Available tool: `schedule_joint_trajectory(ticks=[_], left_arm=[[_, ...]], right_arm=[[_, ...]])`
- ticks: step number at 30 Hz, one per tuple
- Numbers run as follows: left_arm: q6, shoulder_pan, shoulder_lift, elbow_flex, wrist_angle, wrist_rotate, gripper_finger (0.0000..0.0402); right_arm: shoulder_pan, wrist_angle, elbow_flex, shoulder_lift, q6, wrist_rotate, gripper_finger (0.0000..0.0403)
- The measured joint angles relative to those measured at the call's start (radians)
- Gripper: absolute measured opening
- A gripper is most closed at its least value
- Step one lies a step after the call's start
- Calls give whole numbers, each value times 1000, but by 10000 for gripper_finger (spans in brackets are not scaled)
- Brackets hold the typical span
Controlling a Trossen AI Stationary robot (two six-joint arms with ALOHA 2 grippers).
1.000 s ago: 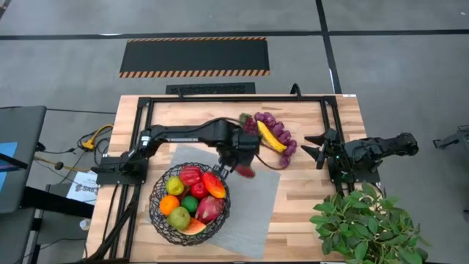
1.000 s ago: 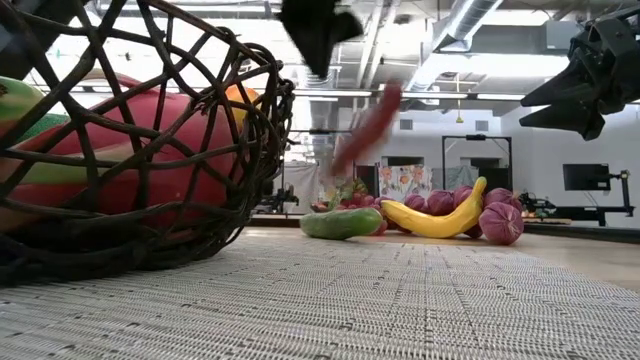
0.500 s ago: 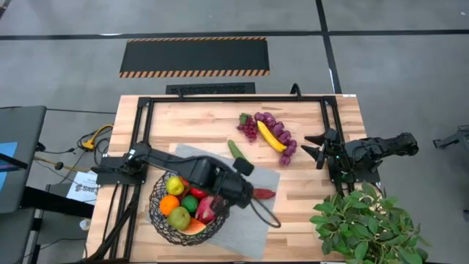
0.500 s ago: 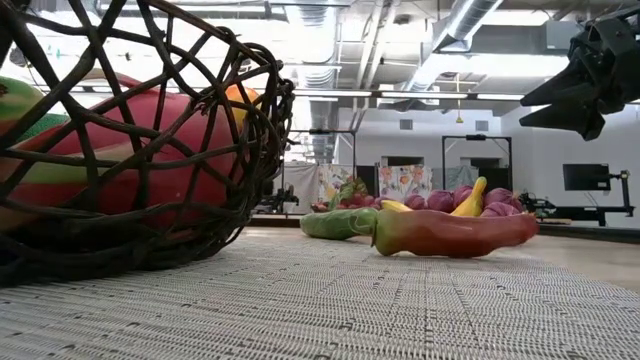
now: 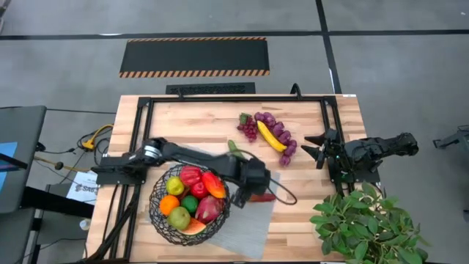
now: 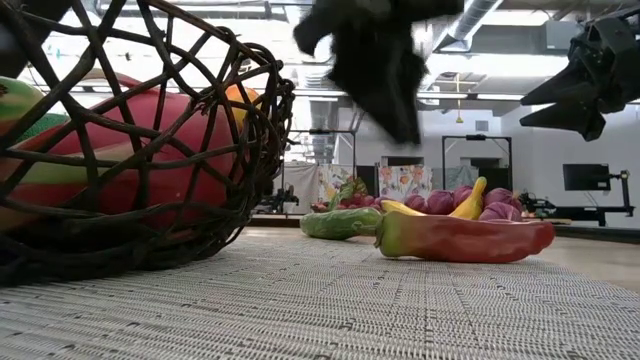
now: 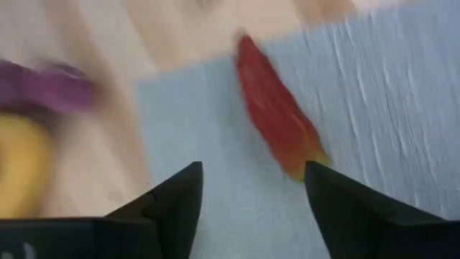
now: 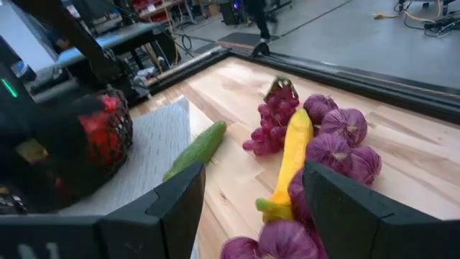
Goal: Build produce basket
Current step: Put the red chili pepper into the mesh basket
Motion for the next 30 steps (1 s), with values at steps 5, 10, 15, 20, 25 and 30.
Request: schedule_joint_trajectory(ticks=[5, 10, 15, 20, 25, 30], left_arm=[[-82, -17, 105, -15, 73, -16, 259], [-133, -26, 153, -8, 134, -5, 265], [-178, -29, 159, -17, 146, -4, 265], [-219, -18, 152, 9, 179, -24, 265], [-225, -25, 153, 3, 198, -8, 263], [-188, -23, 153, 4, 204, 14, 208]], right_arm=[[0, 4, 1, 0, 4, 0, 255], [0, 2, 1, 1, 17, 0, 255], [0, 2, 0, 1, 29, 0, 255], [0, 3, 0, 1, 30, 0, 255], [0, -2, 0, 1, 36, 0, 255], [0, -1, 0, 1, 37, 0, 255]])
